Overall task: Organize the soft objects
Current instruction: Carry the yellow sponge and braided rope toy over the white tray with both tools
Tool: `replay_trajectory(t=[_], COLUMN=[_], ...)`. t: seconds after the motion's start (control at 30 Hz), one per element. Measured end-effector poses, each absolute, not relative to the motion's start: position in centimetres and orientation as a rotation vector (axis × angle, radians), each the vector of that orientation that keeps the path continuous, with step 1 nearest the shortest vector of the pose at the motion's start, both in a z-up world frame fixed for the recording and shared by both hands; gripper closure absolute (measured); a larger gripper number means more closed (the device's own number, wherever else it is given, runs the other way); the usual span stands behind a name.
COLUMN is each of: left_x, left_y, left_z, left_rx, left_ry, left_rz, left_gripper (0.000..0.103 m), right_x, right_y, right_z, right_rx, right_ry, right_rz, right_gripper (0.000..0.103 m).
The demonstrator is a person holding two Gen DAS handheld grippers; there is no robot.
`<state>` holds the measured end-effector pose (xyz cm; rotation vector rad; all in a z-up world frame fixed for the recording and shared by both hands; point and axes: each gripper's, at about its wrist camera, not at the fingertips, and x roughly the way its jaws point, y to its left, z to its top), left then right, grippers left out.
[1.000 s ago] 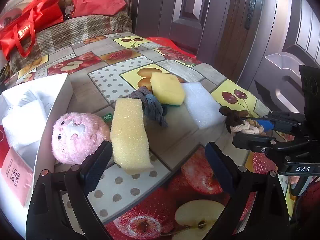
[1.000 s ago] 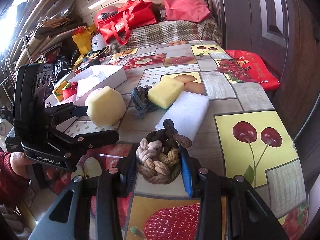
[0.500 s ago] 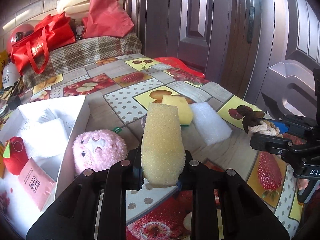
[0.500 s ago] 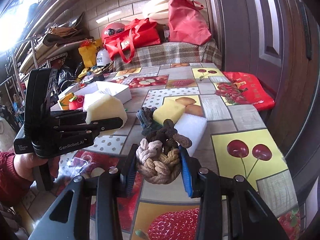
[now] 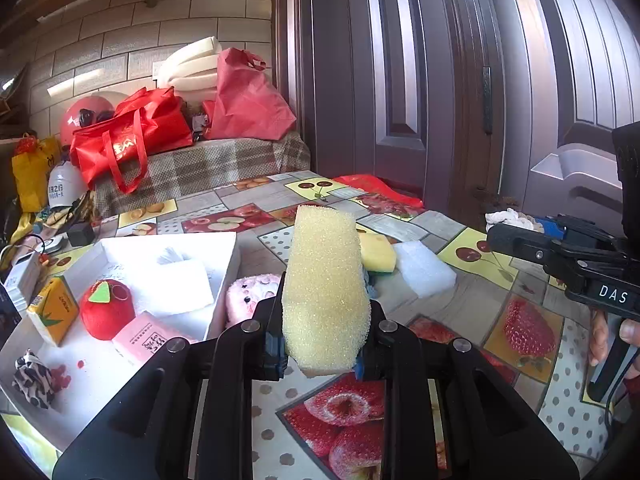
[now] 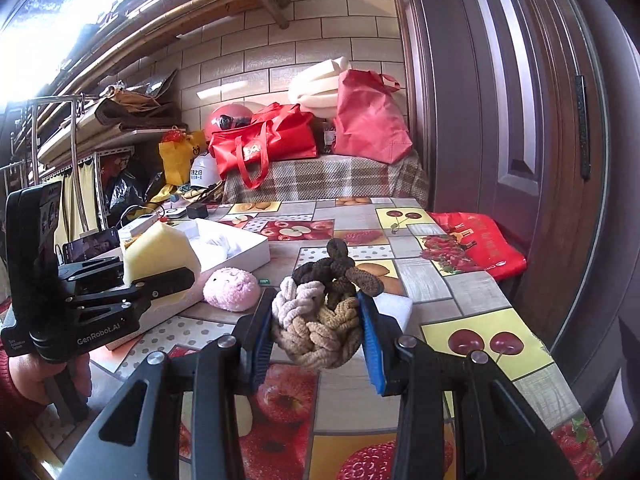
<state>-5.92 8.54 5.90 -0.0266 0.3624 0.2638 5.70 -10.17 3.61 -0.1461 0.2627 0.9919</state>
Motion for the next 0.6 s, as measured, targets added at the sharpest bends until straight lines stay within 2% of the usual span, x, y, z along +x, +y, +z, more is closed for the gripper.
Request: replay_trajectory(t=[0.6], left_x=[-14.7], left_y=[16.5], left_z=[5.1], left_rx=[-0.087], left_ry=[0.354], left_rz=[0.466], left_gripper=[0.081], right_x=[1.1], right_y=[-2.0], right_z=[2.6], right_rx=[-0.217], right_ry=[0.288], right_rz=[1.139], right_gripper=[0.064])
